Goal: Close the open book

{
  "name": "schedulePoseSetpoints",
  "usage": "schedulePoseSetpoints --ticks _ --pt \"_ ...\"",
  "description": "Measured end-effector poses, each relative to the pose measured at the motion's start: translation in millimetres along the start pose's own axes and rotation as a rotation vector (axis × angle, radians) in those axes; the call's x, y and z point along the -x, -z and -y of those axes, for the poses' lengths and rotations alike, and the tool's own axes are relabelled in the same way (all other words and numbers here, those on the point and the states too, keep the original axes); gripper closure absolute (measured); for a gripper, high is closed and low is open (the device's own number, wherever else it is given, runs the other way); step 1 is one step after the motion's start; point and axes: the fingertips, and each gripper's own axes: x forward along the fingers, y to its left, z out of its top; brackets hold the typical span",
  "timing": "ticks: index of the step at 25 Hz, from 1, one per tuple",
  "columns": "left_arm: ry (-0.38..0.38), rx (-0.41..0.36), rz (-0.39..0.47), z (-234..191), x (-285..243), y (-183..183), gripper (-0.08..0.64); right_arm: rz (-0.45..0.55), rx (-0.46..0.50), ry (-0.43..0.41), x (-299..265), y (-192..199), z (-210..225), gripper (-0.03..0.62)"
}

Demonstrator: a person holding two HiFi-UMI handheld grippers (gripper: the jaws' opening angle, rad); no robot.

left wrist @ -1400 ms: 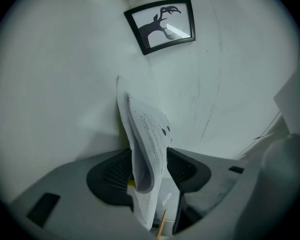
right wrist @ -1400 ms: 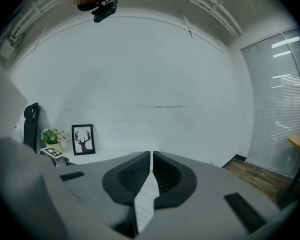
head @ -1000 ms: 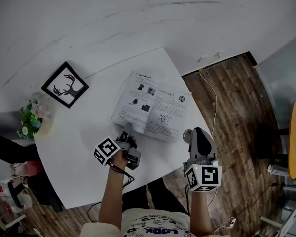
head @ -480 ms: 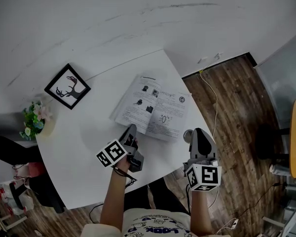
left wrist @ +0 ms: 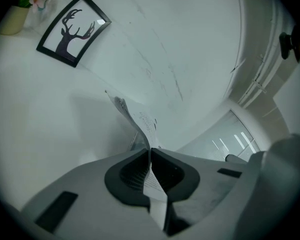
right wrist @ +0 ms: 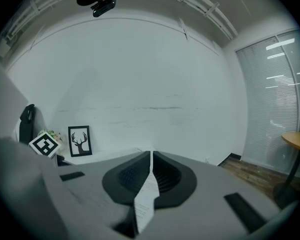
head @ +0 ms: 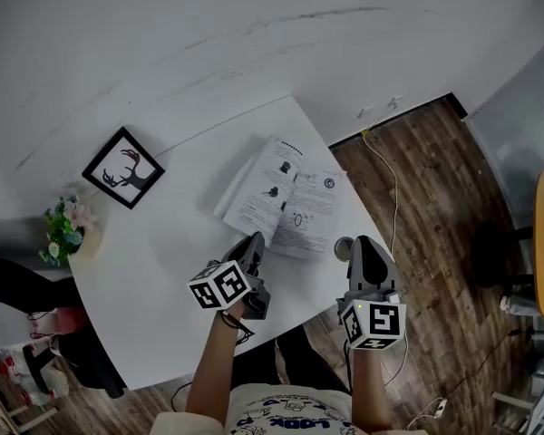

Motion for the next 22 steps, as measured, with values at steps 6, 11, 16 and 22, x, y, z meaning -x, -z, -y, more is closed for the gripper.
schedulePoseSetpoints --ticks 6,11,16,22 --pt "0.008 -0.1 -0.056 15 -7 12 0.525 -0.003 -0.006 0.022 7 4 8 0.561" --pt "-0.013 -0.223 -0.106 23 -13 21 0.525 -0.019 -0.009 0.051 13 12 19 0.561" --pt "-0.034 -0.365 -0.167 29 -19 35 0.525 -0.038 -0.02 0.082 22 22 28 0.561" --pt "-0.081 -0.594 -0.254 33 -28 53 0.525 -0.039 -0.034 0.119 32 27 39 0.561"
